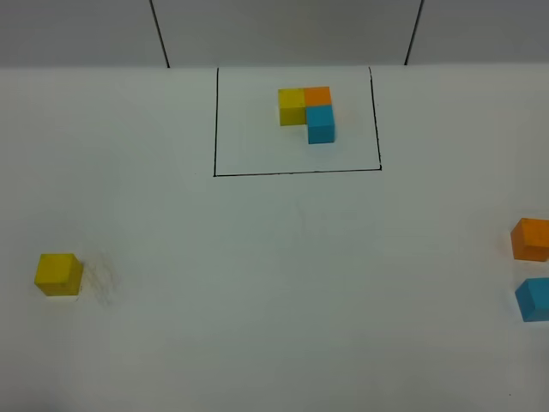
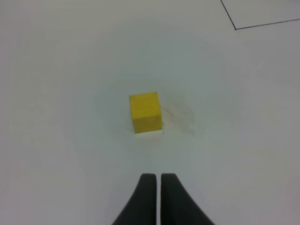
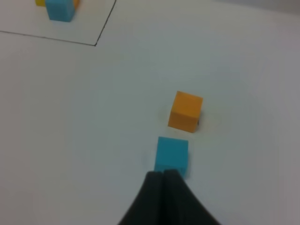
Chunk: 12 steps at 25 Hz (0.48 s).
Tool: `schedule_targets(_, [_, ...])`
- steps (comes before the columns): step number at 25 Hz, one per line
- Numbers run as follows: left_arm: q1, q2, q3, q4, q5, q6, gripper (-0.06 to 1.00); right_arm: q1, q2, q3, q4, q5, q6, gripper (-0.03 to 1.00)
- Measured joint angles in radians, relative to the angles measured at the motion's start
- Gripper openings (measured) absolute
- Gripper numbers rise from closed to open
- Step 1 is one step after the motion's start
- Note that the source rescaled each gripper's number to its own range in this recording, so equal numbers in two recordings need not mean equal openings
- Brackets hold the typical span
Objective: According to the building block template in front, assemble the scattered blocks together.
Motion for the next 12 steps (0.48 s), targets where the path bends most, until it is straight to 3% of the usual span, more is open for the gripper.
schedule_targets(12, [0.0,0.0,0.0,0.0,0.0,-0.001,0.0,0.0,0.0,0.0,0.0,0.0,0.0,0.0])
